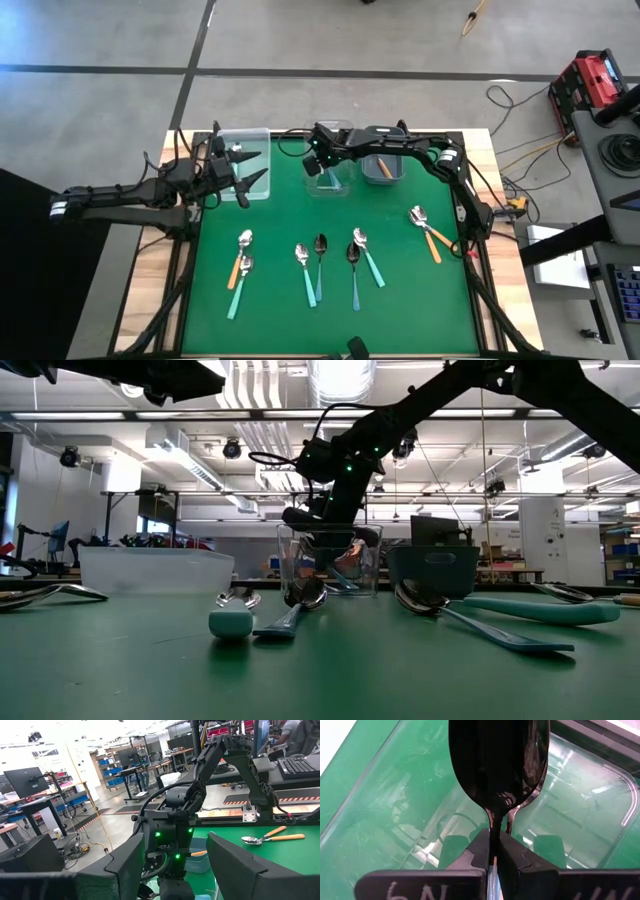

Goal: Sort silverware by color (type)
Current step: Put the blue spoon into the transparent bin, then put the yellow spoon into the blue bin

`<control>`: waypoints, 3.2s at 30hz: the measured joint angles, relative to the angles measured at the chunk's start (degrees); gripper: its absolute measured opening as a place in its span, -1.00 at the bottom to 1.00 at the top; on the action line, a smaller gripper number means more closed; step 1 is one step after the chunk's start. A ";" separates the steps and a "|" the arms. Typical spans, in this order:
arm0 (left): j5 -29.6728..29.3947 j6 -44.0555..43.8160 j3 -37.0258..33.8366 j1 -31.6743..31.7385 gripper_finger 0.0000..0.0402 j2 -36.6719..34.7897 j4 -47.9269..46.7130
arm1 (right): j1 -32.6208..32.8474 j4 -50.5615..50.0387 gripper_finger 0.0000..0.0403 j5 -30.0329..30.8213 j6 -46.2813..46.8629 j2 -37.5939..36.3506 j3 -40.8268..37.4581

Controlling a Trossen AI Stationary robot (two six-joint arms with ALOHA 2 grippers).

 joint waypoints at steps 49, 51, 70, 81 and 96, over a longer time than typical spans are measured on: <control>0.24 -9.00 1.34 -0.12 -0.02 0.28 -0.33 | 7.64 -3.45 -0.84 1.62 -17.92 -14.02 -0.93; 0.62 -11.00 1.67 -0.31 -0.02 0.69 -0.89 | 8.98 -3.14 -0.84 1.64 -19.93 -15.77 -1.59; 0.33 -27.59 3.77 -10.83 -0.02 14.57 1.26 | 12.33 5.92 -0.84 1.42 -26.29 -39.74 -26.52; 0.21 -27.64 11.67 -14.67 -0.02 26.45 -0.77 | 13.05 1.69 -0.84 -4.33 -21.77 -46.26 -30.53; 0.21 -20.87 19.01 -15.13 -0.02 33.17 -3.75 | 13.85 -20.47 -0.84 -6.55 -11.51 -47.15 -31.66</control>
